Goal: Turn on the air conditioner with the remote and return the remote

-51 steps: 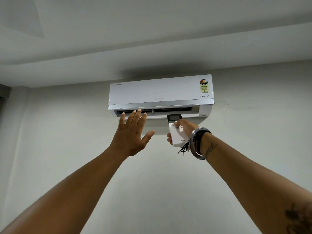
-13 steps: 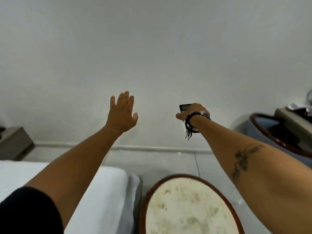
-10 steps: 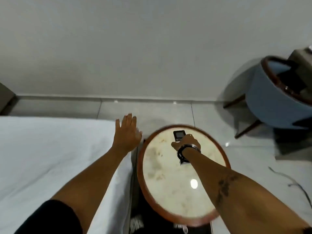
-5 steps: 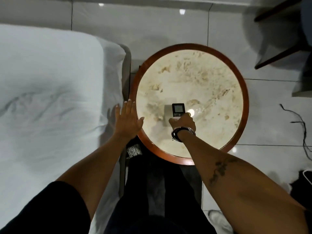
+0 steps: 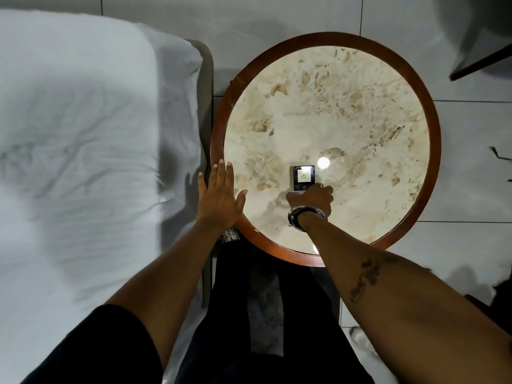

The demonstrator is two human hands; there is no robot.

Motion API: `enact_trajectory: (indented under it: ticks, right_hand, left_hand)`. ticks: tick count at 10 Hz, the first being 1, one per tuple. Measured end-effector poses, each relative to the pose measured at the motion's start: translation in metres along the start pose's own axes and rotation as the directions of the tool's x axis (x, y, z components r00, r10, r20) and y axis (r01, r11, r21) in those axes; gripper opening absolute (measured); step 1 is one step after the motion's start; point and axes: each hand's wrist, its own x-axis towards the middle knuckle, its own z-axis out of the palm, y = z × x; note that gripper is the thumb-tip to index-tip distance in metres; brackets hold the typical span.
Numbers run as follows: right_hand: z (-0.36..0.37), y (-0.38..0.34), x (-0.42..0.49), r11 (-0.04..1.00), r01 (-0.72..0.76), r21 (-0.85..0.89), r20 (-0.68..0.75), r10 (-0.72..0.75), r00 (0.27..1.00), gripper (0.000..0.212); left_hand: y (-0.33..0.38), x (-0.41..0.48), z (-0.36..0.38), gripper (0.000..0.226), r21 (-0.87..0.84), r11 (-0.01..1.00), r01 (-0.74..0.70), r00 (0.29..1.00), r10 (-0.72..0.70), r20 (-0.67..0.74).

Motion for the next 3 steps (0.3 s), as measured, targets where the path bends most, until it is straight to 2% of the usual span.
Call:
enact_trajectory:
  ticks: [3]
  right_hand:
    - [-0.008,-0.004,-0.011,1.0,-0.022,0.0,-0.042,0.022,0.999,0.062]
  left_hand:
    - [0.009,0.003,-0.007,0.074,-0.042,0.999,-0.001,1.0,0.0,-0.021]
